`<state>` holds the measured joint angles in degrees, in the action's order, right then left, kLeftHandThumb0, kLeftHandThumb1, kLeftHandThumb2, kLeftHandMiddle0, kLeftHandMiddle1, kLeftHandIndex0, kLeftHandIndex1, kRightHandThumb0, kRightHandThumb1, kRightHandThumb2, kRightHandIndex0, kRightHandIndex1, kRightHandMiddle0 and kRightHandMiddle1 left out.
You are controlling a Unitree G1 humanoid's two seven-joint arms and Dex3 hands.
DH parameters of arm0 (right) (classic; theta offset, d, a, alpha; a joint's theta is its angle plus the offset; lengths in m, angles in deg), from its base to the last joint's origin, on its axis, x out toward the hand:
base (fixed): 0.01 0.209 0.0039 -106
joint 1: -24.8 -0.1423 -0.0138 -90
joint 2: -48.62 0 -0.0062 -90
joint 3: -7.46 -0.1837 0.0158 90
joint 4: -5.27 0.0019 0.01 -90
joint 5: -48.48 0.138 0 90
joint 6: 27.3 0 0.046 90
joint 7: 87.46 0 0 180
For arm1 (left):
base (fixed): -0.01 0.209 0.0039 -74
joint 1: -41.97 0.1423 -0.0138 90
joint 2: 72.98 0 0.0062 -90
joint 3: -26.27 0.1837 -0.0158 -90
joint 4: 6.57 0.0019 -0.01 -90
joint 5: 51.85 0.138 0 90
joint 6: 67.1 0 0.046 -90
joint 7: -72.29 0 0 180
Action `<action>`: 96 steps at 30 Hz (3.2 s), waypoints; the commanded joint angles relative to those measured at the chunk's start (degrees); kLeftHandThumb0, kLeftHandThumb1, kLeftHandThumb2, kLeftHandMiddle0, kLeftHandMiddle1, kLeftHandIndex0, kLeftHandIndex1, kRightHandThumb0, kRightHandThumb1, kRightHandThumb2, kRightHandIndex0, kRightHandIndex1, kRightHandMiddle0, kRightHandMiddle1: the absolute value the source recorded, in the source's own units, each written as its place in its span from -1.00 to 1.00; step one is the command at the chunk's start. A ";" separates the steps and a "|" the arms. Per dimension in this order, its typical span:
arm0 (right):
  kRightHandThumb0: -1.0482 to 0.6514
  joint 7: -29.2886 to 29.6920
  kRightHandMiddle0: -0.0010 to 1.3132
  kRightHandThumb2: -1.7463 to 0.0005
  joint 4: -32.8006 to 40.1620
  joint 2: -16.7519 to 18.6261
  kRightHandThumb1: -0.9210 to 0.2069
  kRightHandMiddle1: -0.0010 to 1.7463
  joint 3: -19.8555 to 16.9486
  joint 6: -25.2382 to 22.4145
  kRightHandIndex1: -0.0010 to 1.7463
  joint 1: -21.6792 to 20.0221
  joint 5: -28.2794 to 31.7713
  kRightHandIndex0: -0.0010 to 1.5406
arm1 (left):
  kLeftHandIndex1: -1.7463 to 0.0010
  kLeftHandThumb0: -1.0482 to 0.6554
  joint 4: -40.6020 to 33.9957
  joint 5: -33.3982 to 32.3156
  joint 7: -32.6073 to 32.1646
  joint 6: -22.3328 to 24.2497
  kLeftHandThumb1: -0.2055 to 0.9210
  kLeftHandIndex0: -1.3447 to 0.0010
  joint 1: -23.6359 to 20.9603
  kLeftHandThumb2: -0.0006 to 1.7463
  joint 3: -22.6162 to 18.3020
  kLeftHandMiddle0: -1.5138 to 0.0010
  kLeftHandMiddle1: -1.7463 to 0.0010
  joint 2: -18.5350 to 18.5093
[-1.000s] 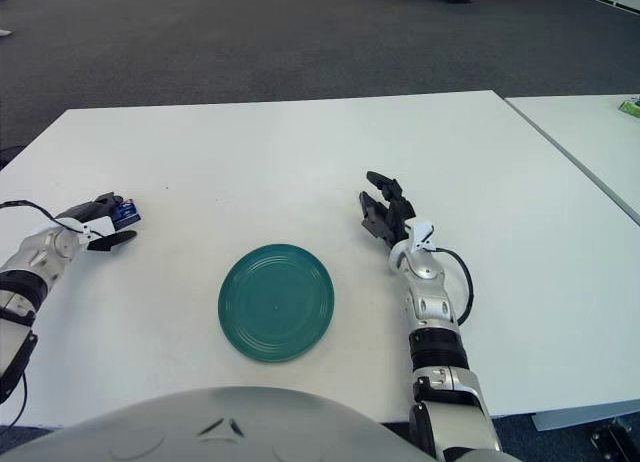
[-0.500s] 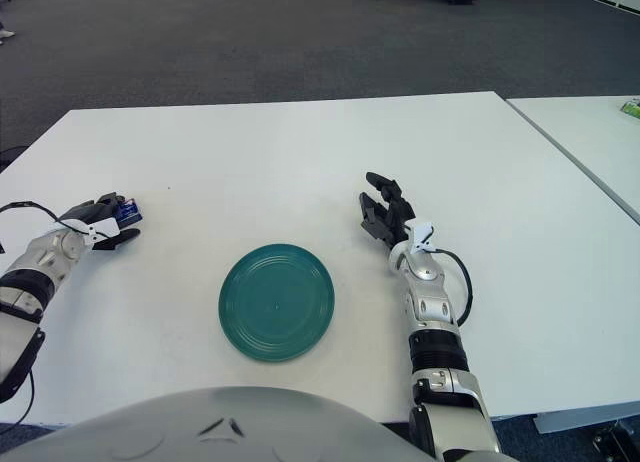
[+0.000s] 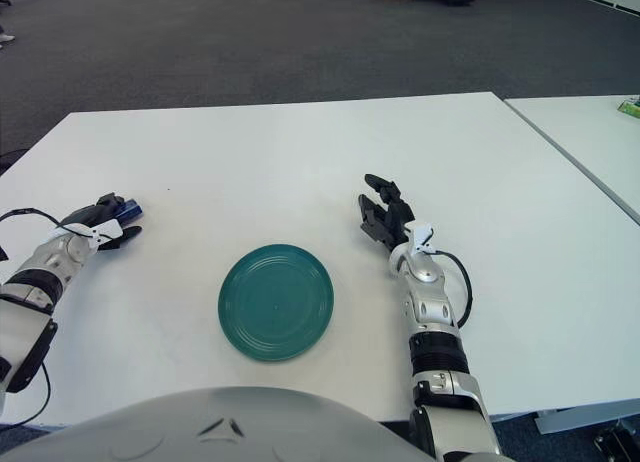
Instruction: Put the gum into the plate.
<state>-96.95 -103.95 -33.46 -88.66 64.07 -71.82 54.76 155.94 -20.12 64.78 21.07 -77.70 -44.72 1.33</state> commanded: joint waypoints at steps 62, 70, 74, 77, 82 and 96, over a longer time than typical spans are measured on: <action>-0.40 -0.85 -1.00 0.13 -1.03 0.16 -1.00 -0.30 -1.24 -2.93 -0.99 -0.54 1.67 -0.47 | -1.00 -0.27 -10.56 -1.82 -16.31 -8.32 0.29 0.31 1.10 0.21 -3.58 -0.13 -0.91 -5.21; -0.40 -0.45 -1.00 0.13 0.20 0.03 -1.00 -0.30 -0.45 -2.97 -1.00 0.24 0.68 -0.49 | -1.00 -0.29 -21.36 -1.74 -17.08 -8.64 0.21 0.26 4.75 0.27 -5.96 -0.21 -0.99 -7.00; -0.40 -0.18 -1.00 0.13 0.52 -0.19 -1.00 -0.29 -0.01 -3.24 -1.00 0.39 0.06 -0.49 | -1.00 -0.29 -30.57 -1.33 -16.07 -7.82 0.19 0.25 7.96 0.29 -7.08 -0.25 -1.00 -7.55; -0.40 -0.33 -1.00 0.13 0.87 -0.23 -1.00 -0.29 0.16 -3.37 -1.00 0.59 0.12 -0.50 | -1.00 -0.30 -35.94 -1.01 -15.21 -7.16 0.16 0.23 9.81 0.32 -7.77 -0.32 -1.00 -7.66; -0.40 -0.22 -1.00 0.13 1.39 -0.33 -1.00 -0.30 0.49 -3.37 -1.00 1.00 -0.15 -0.52 | -1.00 -0.30 -40.38 -1.08 -13.74 -7.02 0.13 0.21 11.39 0.34 -8.96 -0.42 -1.00 -7.81; -0.42 0.01 -1.00 0.14 3.11 0.07 -1.00 -0.31 0.59 -3.83 -1.00 2.07 0.12 -0.56 | -1.00 -0.31 -50.53 0.91 -10.57 -4.58 0.11 0.20 13.38 0.35 -9.37 -0.53 -1.00 -5.44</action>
<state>-97.09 -100.86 -33.58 -88.46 61.95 -70.84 55.28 109.30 -19.94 52.95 14.96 -64.86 -53.73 -5.12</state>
